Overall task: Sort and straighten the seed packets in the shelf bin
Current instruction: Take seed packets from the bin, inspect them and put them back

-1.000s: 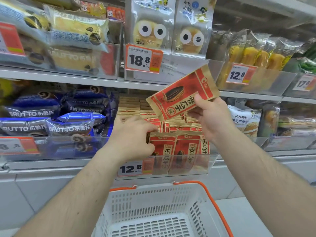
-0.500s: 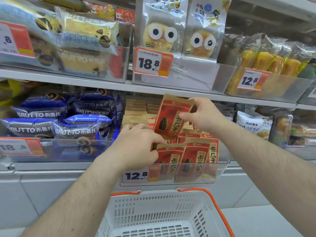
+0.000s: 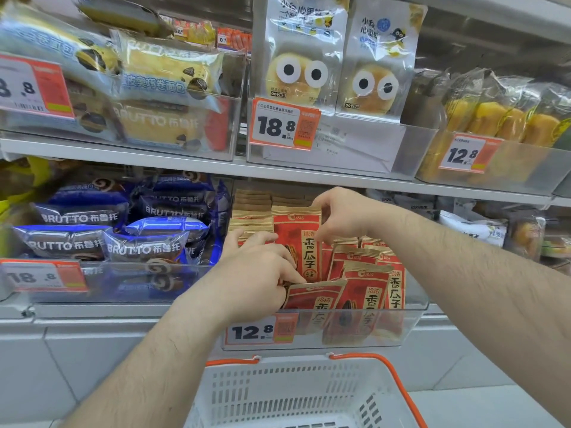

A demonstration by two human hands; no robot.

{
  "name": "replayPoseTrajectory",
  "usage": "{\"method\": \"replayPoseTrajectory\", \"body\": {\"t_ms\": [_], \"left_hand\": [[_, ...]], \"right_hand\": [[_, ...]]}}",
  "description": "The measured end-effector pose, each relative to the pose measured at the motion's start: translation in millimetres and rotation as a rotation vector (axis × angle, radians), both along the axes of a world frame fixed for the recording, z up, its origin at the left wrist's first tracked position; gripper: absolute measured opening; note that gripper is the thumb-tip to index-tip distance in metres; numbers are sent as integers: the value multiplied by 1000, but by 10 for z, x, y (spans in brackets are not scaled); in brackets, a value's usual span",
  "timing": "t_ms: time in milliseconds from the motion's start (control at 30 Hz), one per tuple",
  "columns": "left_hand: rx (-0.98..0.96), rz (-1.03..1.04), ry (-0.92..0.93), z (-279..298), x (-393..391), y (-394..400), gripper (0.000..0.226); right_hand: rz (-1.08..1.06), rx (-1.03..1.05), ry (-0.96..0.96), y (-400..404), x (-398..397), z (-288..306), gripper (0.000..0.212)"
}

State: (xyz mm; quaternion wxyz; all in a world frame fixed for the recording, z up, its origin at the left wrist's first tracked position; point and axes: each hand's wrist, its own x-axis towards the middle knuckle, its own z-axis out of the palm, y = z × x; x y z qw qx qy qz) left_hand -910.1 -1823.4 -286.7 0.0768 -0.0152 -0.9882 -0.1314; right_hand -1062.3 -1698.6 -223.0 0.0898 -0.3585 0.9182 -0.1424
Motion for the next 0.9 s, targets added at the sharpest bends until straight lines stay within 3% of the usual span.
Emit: {"method": "replayPoseTrajectory", "body": {"t_ms": [133,233,467,633,900], "left_hand": [[22,-2,2,-1,5,-3,44],[23,-11,5,-5,11,-14,41],[11,-5,7,-7,-4,-8,41],[2,-2,39,-35,-5,-15,43],[40,7,172,-97,-4,-28,43]], "right_hand": [[-31,-79,-29,1,-52,47,12],[-95,-181,-67,58,-124,61,22],[6,159,166,-61,-151,-207,30],[29,86,257,-195,-116,-248,23],[8,192,221,-255,-97,-342,28]]}}
